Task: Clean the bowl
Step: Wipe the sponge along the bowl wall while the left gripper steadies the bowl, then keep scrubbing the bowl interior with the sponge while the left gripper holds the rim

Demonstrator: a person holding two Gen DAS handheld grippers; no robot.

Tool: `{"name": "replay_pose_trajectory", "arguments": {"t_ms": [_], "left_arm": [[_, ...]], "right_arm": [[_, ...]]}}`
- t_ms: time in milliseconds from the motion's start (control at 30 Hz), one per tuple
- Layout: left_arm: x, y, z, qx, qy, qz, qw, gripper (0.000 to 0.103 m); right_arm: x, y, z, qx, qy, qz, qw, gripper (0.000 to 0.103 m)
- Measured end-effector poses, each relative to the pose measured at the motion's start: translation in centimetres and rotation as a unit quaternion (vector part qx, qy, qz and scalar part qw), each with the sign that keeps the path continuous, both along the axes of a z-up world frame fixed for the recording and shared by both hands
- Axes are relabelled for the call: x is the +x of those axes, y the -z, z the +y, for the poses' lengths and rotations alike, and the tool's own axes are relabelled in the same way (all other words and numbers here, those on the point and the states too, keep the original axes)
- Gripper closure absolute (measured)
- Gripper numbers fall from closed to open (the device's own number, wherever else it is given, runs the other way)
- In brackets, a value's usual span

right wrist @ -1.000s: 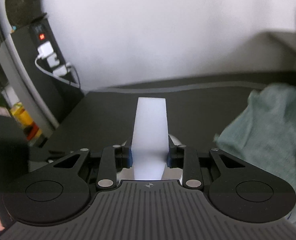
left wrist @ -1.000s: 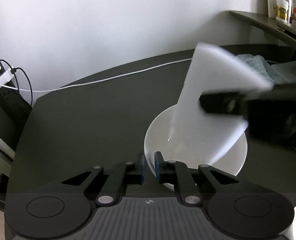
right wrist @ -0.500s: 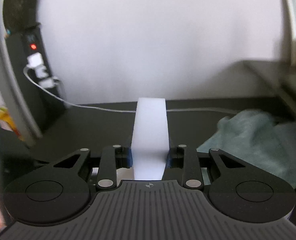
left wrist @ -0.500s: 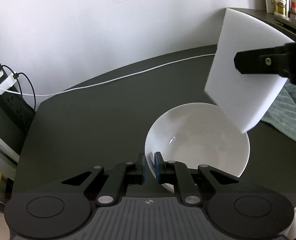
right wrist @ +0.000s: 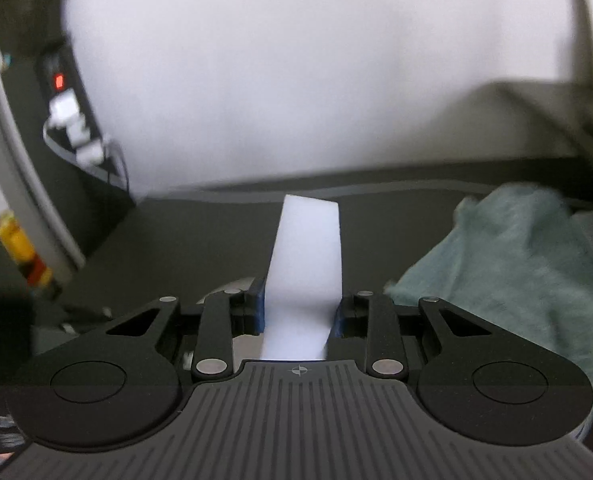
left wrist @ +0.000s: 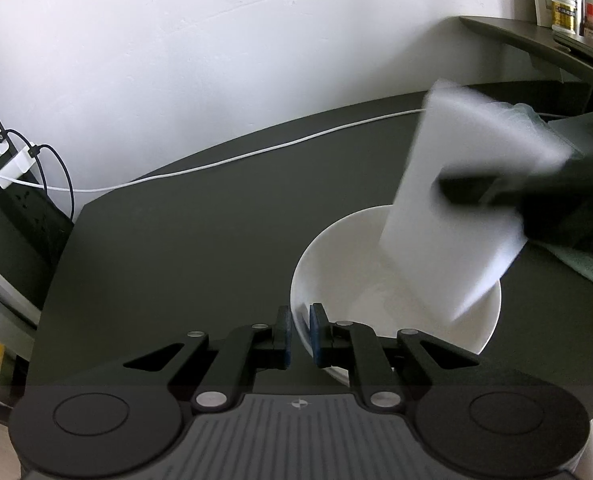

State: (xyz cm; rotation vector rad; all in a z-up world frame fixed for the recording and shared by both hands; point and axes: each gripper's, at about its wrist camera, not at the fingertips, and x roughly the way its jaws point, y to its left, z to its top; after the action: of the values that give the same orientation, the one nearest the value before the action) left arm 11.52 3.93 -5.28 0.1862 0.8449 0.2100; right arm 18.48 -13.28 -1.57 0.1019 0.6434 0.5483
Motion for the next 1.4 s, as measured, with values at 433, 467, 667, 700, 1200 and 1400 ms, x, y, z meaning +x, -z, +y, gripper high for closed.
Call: {"name": "replay_pose_trajectory", "arguments": {"t_ms": [433, 467, 667, 700, 1200, 1400], "left_arm": [[3.5, 0.3, -1.4, 0.089, 0.074, -0.002, 0.9933, 0.075], [3.7, 0.5, -1.1, 0.077, 0.066, 0.008, 0.9948, 0.077], [2.3, 0.2, 0.5, -0.004, -0.020, 0.020, 0.9996, 0.091], [1.8, 0.0, 0.9, -0.027, -0.035, 0.021, 0.9988, 0.092], [0.1, -0.3, 0.1, -0.020, -0.036, 0.009, 0.9991, 0.091], [-0.2, -0.2, -0.1, -0.021, -0.030, 0.008, 0.9993, 0.091]], "right_arm": [[0.5, -0.6, -0.3, 0.033, -0.015, 0.014, 0.999, 0.072], [0.7, -0.4, -0.3, 0.034, -0.016, 0.016, 0.999, 0.072], [1.5, 0.1, 0.0, 0.027, -0.018, 0.008, 0.999, 0.072], [1.6, 0.0, 0.0, 0.025, -0.018, 0.006, 1.000, 0.072], [1.6, 3.4, 2.7, -0.015, -0.045, 0.057, 0.997, 0.072], [0.1, -0.6, 0.6, 0.019, -0.019, -0.007, 1.000, 0.072]]}}
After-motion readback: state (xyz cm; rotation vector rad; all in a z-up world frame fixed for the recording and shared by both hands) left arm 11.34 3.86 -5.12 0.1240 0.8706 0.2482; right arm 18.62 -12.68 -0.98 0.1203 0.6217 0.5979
